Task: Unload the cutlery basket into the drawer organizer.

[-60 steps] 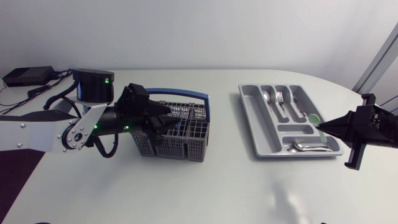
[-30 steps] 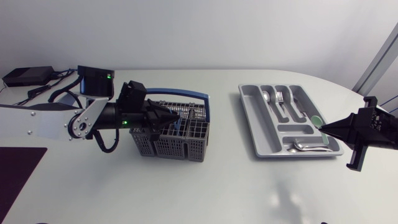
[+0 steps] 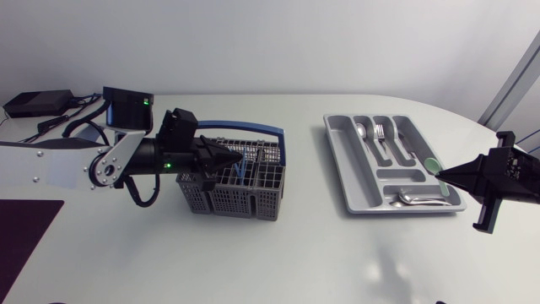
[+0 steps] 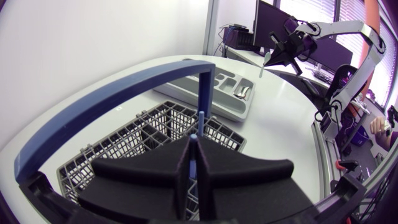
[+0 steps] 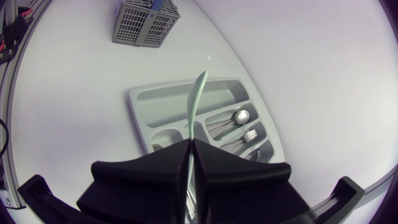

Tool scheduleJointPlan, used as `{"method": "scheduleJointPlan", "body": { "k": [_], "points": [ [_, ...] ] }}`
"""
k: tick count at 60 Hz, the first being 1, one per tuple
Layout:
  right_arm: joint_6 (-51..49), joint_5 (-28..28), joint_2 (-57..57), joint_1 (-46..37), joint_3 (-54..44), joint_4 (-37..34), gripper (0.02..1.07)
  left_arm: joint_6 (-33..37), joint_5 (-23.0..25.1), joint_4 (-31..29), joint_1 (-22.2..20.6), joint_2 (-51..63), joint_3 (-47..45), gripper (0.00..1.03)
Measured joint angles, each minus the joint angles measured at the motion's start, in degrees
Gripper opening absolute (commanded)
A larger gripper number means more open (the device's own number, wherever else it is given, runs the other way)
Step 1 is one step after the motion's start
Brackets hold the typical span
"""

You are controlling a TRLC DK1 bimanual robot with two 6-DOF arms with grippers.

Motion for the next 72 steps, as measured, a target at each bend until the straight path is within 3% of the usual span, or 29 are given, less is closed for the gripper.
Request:
{"method": "scheduleJointPlan", "body": {
  "k": [21,53,72],
  "points": [
    [-2.6,0.0,-0.1,0.0,-2.3,-0.1,0.07,0.0,0.0,-5.0,0.0,-4.5,3.6,0.03],
    [-4.3,4.0,-1.9,2.6,-5.2,2.1,0.07,4.0,-2.8,-20.8,0.0,-9.7,12.5,0.03],
    [-7.0,12.1,-1.8,7.3,-10.3,14.3,0.07,5.0,-3.4,-27.2,0.0,-13.3,15.5,0.03]
  ]
}}
